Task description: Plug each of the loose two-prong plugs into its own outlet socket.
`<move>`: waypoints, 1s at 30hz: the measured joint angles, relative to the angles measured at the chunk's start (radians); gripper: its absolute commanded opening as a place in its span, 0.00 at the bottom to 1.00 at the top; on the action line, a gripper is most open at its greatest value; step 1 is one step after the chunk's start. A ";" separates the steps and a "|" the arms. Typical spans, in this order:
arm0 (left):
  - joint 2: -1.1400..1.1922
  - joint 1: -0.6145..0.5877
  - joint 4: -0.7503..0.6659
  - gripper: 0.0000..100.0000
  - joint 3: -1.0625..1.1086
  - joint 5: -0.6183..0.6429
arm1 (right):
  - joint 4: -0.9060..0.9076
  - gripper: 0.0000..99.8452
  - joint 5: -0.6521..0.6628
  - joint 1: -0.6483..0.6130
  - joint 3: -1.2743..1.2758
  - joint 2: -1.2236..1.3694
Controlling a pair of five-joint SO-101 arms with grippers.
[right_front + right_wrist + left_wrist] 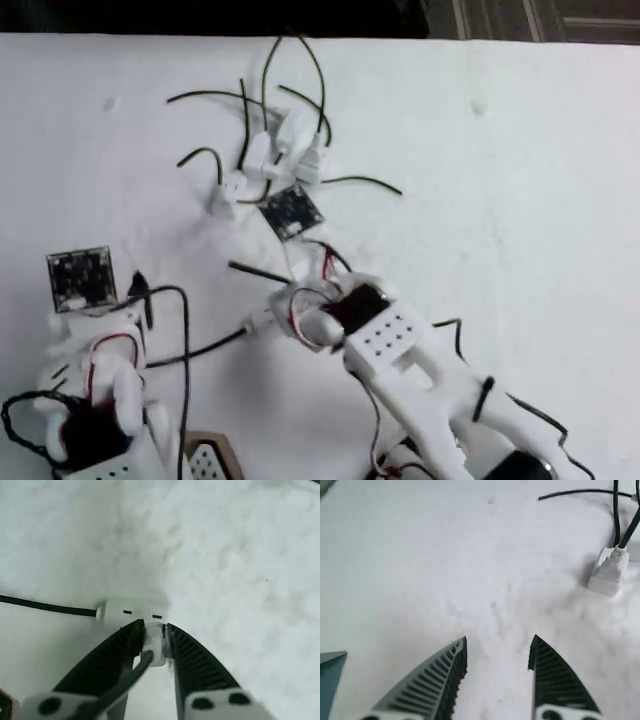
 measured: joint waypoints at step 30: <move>-0.005 -0.005 0.000 0.21 0.032 0.000 | -0.279 0.02 -0.021 0.031 0.100 0.138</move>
